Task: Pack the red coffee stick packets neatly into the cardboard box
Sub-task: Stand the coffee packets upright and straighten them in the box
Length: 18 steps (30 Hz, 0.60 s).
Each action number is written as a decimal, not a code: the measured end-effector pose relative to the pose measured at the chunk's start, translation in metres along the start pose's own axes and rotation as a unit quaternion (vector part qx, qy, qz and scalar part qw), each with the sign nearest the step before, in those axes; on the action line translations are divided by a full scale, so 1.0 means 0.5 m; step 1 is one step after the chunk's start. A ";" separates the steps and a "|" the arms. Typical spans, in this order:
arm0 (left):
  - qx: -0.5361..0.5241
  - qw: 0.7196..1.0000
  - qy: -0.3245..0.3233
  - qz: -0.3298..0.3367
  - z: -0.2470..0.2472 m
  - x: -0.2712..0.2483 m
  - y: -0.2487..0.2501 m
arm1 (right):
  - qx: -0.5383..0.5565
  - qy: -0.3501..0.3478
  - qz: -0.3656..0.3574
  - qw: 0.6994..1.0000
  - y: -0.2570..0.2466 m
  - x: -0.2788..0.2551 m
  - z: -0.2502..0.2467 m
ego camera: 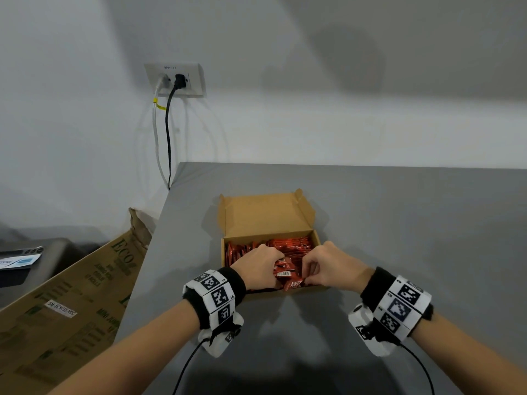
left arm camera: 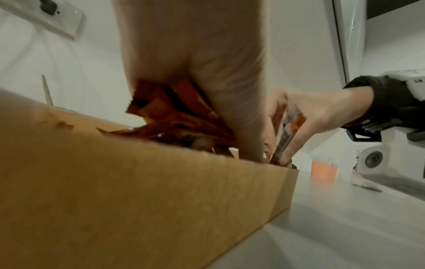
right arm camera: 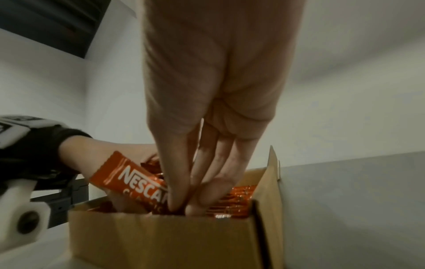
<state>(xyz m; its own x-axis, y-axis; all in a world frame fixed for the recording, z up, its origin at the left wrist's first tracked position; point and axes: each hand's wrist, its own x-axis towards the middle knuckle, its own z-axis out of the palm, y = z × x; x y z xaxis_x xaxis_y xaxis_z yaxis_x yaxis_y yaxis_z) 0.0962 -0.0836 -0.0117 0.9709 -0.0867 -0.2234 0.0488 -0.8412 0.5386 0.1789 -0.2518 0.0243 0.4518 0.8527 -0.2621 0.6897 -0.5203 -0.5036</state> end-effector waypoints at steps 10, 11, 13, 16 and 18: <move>-0.069 0.998 0.000 -0.013 -0.031 -0.001 -0.002 | -0.151 -0.073 0.017 0.986 -0.036 0.037 0.016; -0.085 0.996 0.001 -0.016 -0.037 -0.002 0.000 | -0.154 -0.075 0.021 0.985 -0.039 0.040 0.017; -0.081 0.996 -0.016 -0.021 -0.035 -0.004 0.001 | -0.157 -0.080 0.030 0.984 -0.040 0.045 0.016; -0.029 0.999 -0.031 -0.031 -0.013 -0.004 0.004 | -0.150 -0.097 0.026 0.984 -0.032 0.048 0.012; -0.028 0.999 -0.018 -0.026 -0.008 -0.003 0.004 | -0.133 -0.108 0.026 0.985 -0.021 0.046 0.002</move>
<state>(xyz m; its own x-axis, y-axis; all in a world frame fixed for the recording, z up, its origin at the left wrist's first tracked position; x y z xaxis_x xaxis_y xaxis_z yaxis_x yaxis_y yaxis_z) 0.0957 -0.0829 -0.0073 0.9578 -0.0623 -0.2805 0.1137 -0.8145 0.5690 0.1816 -0.2266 0.0226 0.3792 0.8003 -0.4644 0.8059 -0.5323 -0.2592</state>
